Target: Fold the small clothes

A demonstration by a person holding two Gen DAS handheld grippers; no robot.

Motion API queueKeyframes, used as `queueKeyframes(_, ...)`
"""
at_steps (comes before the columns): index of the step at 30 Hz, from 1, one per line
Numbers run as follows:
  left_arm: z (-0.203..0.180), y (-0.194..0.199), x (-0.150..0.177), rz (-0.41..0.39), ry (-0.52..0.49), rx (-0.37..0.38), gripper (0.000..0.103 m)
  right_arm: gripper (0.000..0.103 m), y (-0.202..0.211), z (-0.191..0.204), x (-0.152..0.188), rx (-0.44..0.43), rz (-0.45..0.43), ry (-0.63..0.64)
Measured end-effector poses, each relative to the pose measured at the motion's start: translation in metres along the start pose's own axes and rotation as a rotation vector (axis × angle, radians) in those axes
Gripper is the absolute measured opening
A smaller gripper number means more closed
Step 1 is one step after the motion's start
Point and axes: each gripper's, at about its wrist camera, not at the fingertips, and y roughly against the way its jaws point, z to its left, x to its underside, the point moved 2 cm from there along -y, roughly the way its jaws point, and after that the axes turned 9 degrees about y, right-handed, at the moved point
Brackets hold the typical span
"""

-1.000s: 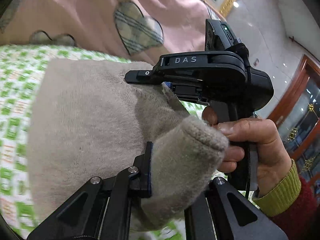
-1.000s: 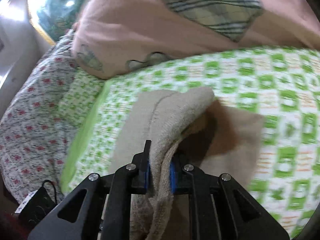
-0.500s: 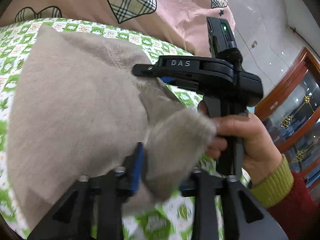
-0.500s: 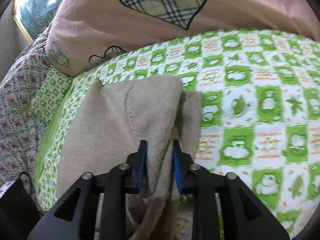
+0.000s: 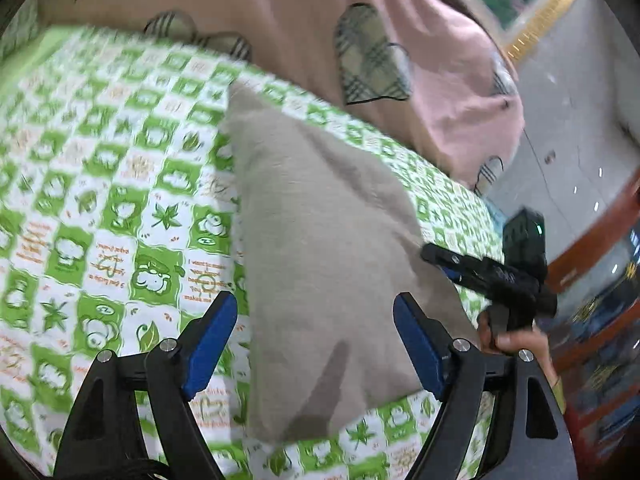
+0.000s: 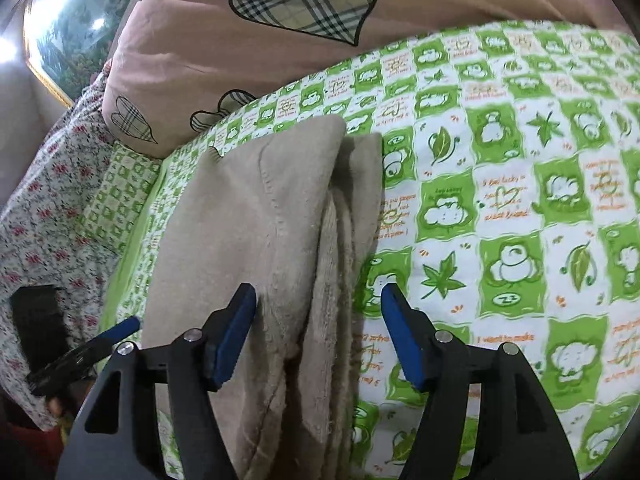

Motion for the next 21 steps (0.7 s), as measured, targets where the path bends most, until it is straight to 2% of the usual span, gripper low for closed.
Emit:
queueKeyframes(6, 0.022, -0.04, -0.016, 0.087, 0.069, 0.041, 0.082, 0.066, -0.02, -0.001, -0.002, -0.047, 0.041, -0.017)
queueKeyframes(10, 0.032, -0.074, -0.025, 0.133, 0.115, 0.099, 0.084, 0.066, -0.034, -0.003, -0.001, -0.064, 0.061, -0.037)
queueKeyframes(11, 0.034, -0.082, -0.026, 0.141, 0.12, 0.112, 0.081, 0.066, -0.037, -0.004, -0.001, -0.078, 0.061, -0.052)
queueKeyframes(12, 0.036, -0.089, -0.027, 0.152, 0.128, 0.13, 0.073, 0.066, -0.039, -0.005, -0.001, -0.085, 0.06, -0.068)
queueKeyframes(13, 0.04, -0.097, -0.029, 0.166, 0.14, 0.158, 0.069, 0.064, -0.041, -0.006, 0.0, -0.094, 0.058, -0.09)
queueKeyframes(14, 0.043, -0.101, -0.031, 0.17, 0.146, 0.166, 0.063, 0.045, -0.044, -0.005, 0.001, -0.119, 0.063, -0.108)
queueKeyframes(15, 0.043, -0.1, -0.032, 0.166, 0.14, 0.169, 0.056, 0.04, -0.047, -0.004, 0.002, -0.134, 0.07, -0.12)
queueKeyframes(18, 0.038, -0.084, -0.03, 0.163, 0.093, 0.172, 0.046, 0.032, -0.039, 0.01, 0.001, -0.099, 0.044, -0.102)
queueKeyframes(21, 0.036, -0.047, -0.025, 0.15, 0.067, 0.186, 0.046, 0.03, -0.026, 0.037, 0.003, -0.131, 0.005, -0.092)
